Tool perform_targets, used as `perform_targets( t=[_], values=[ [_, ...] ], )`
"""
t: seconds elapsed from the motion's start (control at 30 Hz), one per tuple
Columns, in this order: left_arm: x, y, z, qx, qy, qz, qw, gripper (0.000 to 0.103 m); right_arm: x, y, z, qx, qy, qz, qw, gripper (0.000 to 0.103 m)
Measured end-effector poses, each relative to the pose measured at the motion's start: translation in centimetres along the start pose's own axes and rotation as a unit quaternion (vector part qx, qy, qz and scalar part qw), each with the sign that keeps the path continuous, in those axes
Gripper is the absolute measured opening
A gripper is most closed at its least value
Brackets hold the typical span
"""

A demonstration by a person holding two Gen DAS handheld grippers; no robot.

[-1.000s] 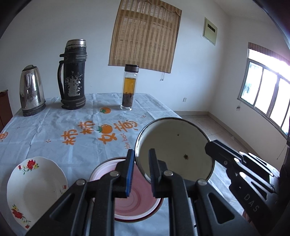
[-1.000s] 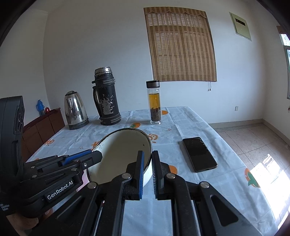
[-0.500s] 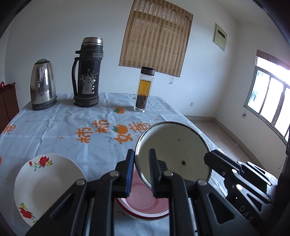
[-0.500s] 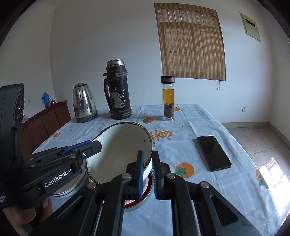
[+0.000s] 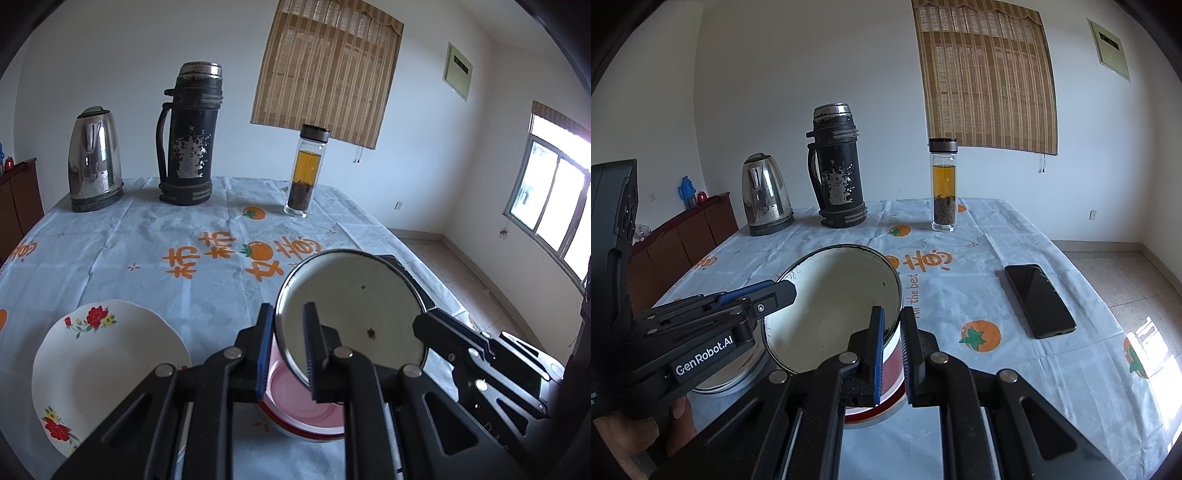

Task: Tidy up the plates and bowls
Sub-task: 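Lower the enamel bowl into the pink bowl with the left gripper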

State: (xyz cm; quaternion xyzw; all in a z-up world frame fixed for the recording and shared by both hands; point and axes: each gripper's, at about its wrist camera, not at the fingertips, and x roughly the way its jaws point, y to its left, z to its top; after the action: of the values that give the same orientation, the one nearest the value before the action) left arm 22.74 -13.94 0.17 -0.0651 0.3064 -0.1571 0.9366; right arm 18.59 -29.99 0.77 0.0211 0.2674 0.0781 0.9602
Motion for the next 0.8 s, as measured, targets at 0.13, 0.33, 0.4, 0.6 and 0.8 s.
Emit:
perform_targets(
  t=[0.13, 0.33, 0.4, 0.6, 0.8],
  values=[
    [0.1, 0.0, -0.1, 0.0, 0.004, 0.001, 1.0, 0.013, 0.2, 0.0, -0.1, 0.0, 0.004, -0.001, 1.0, 0.01],
    [0.4, 0.0, -0.1, 0.002, 0.011, 0.005, 0.9999, 0.013, 0.9, 0.0, -0.5, 0.002, 0.021, 0.0, 1.0, 0.01],
    [0.6, 0.1, -0.2, 0.0, 0.016, 0.005, 0.9999, 0.013, 1.1, -0.1, -0.6, 0.003, 0.024, 0.001, 1.0, 0.01],
    [0.8, 0.2, -0.3, -0.002, 0.024, 0.004, 0.9997, 0.013, 1.1, -0.1, -0.6, 0.0, 0.028, -0.002, 1.0, 0.01],
    [1.0, 0.2, -0.4, -0.002, 0.031, 0.006, 0.9995, 0.013, 1.5, -0.2, -0.9, 0.001, 0.042, -0.002, 0.999, 0.01]
  ],
)
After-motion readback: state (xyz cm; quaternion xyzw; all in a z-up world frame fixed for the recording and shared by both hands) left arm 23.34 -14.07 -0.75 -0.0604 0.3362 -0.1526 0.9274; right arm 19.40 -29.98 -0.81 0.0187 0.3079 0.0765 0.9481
